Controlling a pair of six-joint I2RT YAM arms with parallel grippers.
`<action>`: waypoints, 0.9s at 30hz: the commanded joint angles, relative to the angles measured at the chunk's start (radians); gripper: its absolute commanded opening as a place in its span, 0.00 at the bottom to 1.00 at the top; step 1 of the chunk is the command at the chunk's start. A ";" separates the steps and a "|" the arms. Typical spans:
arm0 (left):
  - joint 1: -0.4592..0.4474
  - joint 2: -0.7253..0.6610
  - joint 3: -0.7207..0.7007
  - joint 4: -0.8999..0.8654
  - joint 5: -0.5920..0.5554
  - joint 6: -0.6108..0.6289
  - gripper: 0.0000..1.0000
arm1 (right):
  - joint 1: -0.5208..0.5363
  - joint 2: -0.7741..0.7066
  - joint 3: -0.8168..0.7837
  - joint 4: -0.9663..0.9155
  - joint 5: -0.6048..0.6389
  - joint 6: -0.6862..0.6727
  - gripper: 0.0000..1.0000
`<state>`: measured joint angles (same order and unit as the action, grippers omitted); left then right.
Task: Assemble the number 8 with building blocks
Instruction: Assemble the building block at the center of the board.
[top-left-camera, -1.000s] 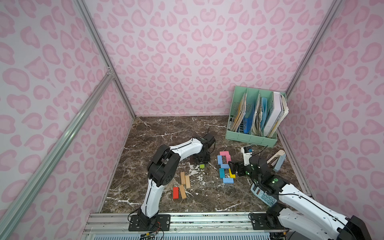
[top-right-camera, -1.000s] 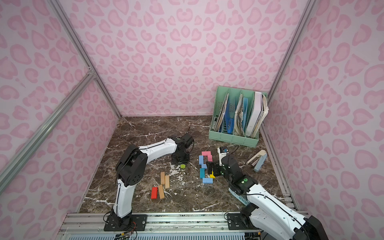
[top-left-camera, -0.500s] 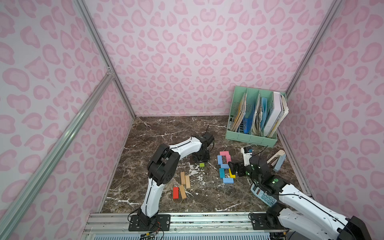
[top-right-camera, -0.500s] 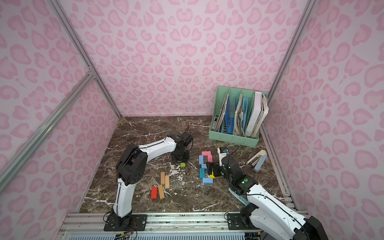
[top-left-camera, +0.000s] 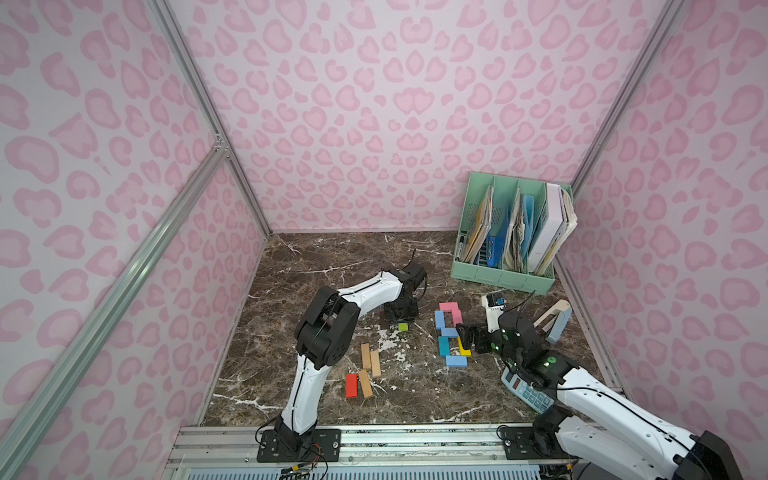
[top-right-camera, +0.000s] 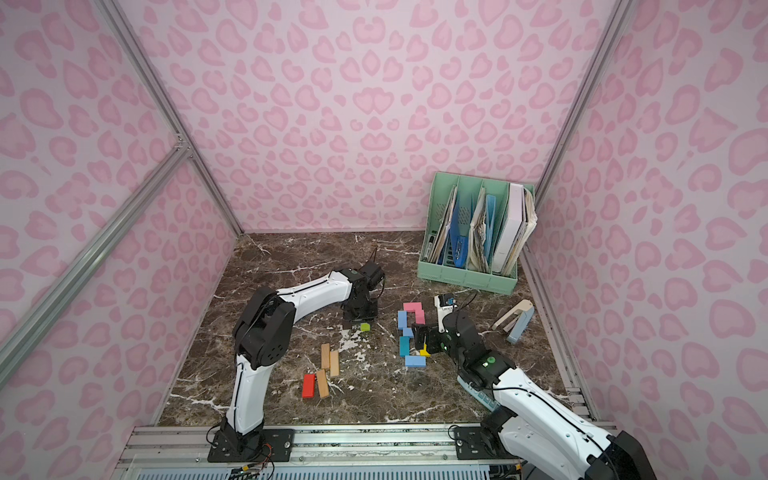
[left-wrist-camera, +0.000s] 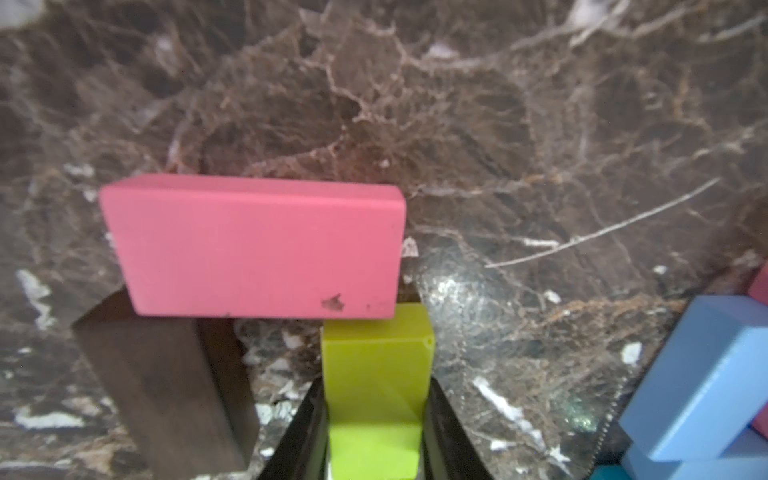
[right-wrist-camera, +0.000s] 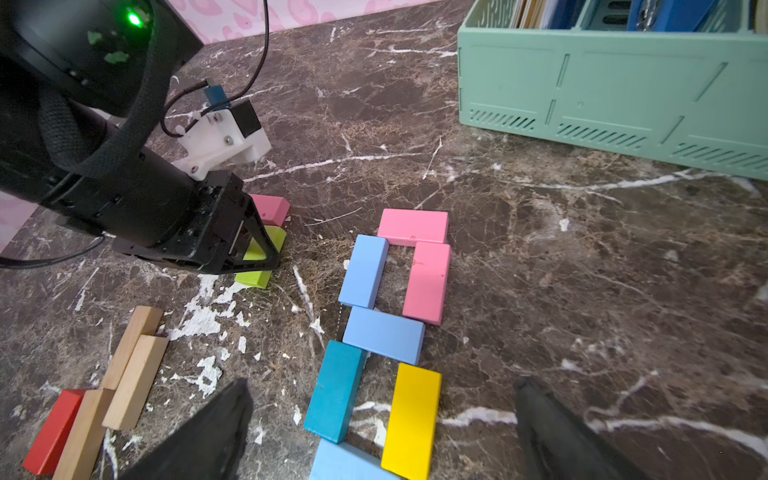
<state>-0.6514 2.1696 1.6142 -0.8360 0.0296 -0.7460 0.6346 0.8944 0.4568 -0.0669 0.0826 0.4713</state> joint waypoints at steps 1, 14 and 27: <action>0.008 0.033 -0.009 0.008 -0.071 0.021 0.21 | 0.000 0.002 0.000 0.024 -0.003 0.003 1.00; 0.011 0.056 0.009 -0.001 -0.074 0.024 0.26 | 0.000 0.002 -0.003 0.026 -0.007 0.003 1.00; 0.013 0.061 0.015 -0.003 -0.075 0.034 0.32 | 0.000 -0.003 -0.002 0.025 -0.010 0.003 1.00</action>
<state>-0.6491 2.1925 1.6463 -0.8661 0.0288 -0.7303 0.6338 0.8944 0.4568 -0.0624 0.0742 0.4713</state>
